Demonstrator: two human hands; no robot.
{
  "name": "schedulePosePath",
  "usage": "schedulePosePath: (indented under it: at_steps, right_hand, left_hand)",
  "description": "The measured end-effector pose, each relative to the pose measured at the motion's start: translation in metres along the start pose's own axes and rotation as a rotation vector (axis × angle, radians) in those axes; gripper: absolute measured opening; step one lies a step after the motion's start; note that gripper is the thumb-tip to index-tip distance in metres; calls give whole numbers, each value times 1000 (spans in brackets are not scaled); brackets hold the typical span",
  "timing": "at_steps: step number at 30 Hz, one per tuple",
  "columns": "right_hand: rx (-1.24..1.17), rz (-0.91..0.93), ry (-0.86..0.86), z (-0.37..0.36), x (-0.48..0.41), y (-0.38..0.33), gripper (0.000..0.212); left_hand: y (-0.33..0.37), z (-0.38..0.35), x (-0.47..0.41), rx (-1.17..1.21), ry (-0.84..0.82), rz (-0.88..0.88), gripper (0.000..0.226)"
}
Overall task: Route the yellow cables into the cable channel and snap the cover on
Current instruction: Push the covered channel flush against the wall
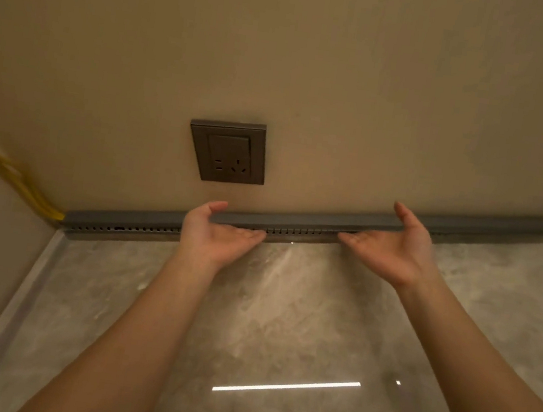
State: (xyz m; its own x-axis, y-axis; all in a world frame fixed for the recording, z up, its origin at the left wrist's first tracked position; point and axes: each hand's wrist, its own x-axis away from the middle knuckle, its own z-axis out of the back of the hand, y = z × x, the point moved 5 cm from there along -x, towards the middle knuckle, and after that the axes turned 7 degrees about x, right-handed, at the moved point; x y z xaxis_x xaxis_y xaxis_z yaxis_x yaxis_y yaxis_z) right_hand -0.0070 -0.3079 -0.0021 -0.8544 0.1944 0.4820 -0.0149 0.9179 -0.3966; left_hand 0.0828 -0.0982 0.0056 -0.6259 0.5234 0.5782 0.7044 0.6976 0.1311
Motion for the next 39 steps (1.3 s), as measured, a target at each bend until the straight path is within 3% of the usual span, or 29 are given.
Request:
schedulePosePath:
  at_steps: [5, 9, 13, 17, 24, 28, 31, 33, 36, 39]
  right_hand:
    - [10, -43, -120, -4, -7, -15, 101]
    - [28, -102, -232, -2, -5, -13, 71]
    - [-1, -85, -171, -2, -9, -11, 84]
    - [-59, -90, -144, -8, -11, -8, 72]
    - [19, -122, -183, -7, -8, -15, 81]
    - [198, -158, -184, 0, -6, -15, 85]
    - [359, -163, -98, 6, -7, -17, 90]
    - [431, -169, -71, 11, -6, -19, 86]
    - [532, -173, -51, 22, -4, -24, 75]
    - [650, -162, -38, 42, 0, -38, 57]
  left_hand:
    - [5, -3, -7, 73, -8, -29, 89]
    - [6, -2, -10, 90, -11, -79, 91]
    - [5, 2, -9, 109, -25, -112, 87]
    - [4, 2, -8, 116, -26, -124, 86]
    - [8, -5, -9, 63, 48, -94, 78]
    - [-3, -5, -9, -205, 186, -120, 60]
    - [-28, 3, -16, -646, 277, -220, 6]
    - [-50, 5, -23, -823, 270, -256, 12]
    - [-88, 0, -36, -868, 191, -163, 12]
    - [-131, -13, -50, -899, 103, -57, 33]
